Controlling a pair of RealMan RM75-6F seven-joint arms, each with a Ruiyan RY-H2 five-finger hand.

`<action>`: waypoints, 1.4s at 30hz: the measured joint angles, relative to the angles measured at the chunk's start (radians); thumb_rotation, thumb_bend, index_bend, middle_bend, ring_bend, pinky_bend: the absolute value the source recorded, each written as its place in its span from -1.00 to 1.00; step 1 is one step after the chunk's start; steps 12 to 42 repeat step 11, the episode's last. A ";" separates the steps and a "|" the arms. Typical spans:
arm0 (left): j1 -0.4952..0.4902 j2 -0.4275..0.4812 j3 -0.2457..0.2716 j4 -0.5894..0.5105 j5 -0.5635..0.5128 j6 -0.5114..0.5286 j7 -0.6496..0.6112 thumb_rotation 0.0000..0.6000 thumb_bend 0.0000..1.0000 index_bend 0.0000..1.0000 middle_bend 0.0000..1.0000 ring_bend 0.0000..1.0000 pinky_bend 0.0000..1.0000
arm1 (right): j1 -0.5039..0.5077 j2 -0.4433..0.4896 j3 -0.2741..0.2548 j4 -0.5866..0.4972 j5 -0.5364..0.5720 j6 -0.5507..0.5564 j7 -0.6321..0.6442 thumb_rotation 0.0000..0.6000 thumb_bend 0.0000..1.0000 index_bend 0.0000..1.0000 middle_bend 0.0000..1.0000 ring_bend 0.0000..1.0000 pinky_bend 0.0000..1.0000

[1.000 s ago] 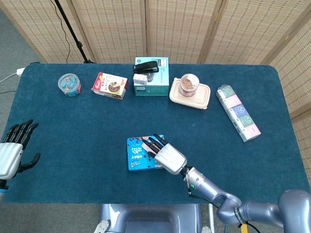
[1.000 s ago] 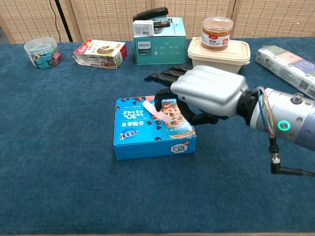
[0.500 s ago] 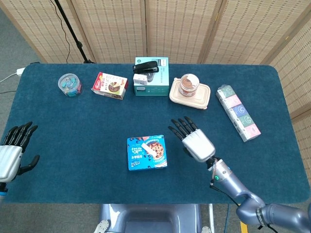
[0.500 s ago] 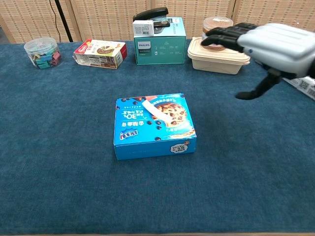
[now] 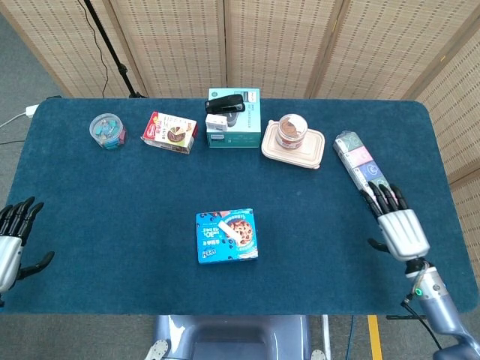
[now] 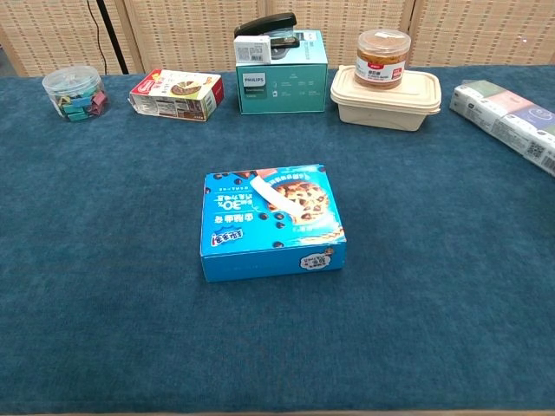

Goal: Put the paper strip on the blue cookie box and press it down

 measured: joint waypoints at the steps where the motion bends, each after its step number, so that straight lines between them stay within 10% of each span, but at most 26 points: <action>1: 0.002 -0.004 0.000 0.004 -0.003 0.001 0.006 1.00 -0.85 -1.00 -1.00 -1.00 -1.00 | -0.017 0.004 -0.004 0.003 0.009 0.007 0.003 1.00 -1.00 -1.00 -1.00 -1.00 -1.00; 11: 0.013 -0.049 -0.012 0.043 -0.030 0.008 0.071 1.00 -0.89 -1.00 -1.00 -1.00 -1.00 | -0.152 0.005 -0.024 0.047 0.060 0.081 0.006 1.00 -1.00 -1.00 -1.00 -1.00 -1.00; 42: 0.013 -0.049 -0.012 0.043 -0.030 0.008 0.071 1.00 -0.89 -1.00 -1.00 -1.00 -1.00 | -0.152 0.005 -0.024 0.047 0.060 0.081 0.006 1.00 -1.00 -1.00 -1.00 -1.00 -1.00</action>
